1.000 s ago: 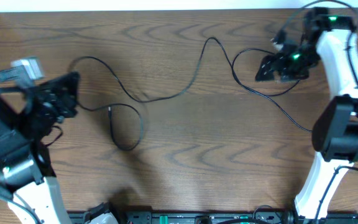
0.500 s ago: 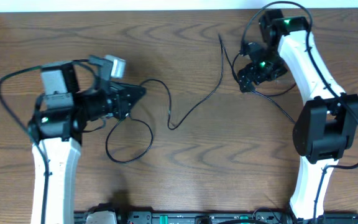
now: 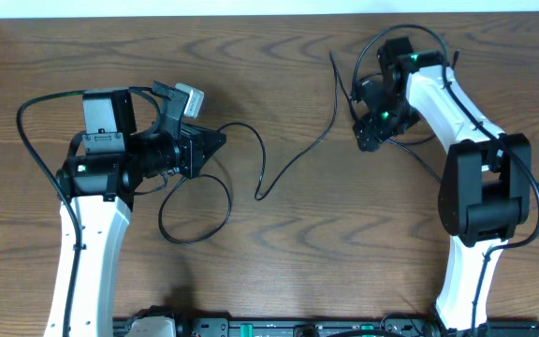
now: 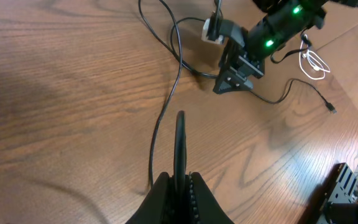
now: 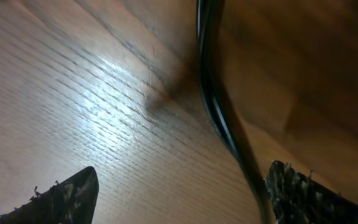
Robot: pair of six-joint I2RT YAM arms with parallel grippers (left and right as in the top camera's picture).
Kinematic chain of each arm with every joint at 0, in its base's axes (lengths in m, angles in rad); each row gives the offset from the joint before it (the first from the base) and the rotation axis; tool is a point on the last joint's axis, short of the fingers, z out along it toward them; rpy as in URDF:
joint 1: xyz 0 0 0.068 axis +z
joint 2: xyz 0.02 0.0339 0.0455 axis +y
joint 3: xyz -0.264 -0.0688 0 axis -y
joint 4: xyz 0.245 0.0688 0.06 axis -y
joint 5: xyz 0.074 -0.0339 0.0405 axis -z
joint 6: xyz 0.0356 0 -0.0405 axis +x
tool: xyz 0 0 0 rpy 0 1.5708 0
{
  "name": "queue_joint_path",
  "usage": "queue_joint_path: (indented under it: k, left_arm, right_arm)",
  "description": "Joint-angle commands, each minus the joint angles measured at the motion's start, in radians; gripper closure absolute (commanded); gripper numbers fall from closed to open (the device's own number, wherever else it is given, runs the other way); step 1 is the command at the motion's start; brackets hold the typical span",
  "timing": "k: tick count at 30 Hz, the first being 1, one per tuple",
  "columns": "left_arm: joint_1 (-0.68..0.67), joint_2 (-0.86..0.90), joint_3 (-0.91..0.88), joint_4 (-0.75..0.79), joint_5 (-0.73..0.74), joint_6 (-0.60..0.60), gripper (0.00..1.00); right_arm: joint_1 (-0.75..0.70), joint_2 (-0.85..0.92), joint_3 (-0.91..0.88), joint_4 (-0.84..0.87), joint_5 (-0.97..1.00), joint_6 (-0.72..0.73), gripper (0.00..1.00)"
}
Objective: Untangle cables
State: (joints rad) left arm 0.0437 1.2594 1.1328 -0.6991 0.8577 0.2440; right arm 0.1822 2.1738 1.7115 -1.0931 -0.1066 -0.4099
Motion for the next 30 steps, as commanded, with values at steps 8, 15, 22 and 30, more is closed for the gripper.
queue_joint_path:
  k: [8,15,22,30]
  left_arm:
    - [-0.002,-0.001,0.001,-0.012,-0.006,0.018,0.92]
    - [-0.002,-0.001,0.001,-0.023,-0.006,0.018,0.93]
    - [-0.002,-0.001,0.001,-0.023,-0.006,0.018,0.92]
    - [-0.002,-0.001,0.001,-0.022,-0.006,0.018,0.54]
  right_arm:
    - [0.001,0.006,-0.136,0.126,0.003,-0.009,0.21]
    - [0.004,0.006,-0.195,0.173,-0.03,0.026,0.91]
    - [0.024,-0.01,-0.166,0.149,-0.196,0.137,0.99]
    - [0.074,-0.048,0.13,-0.125,-0.531,0.039,0.99]
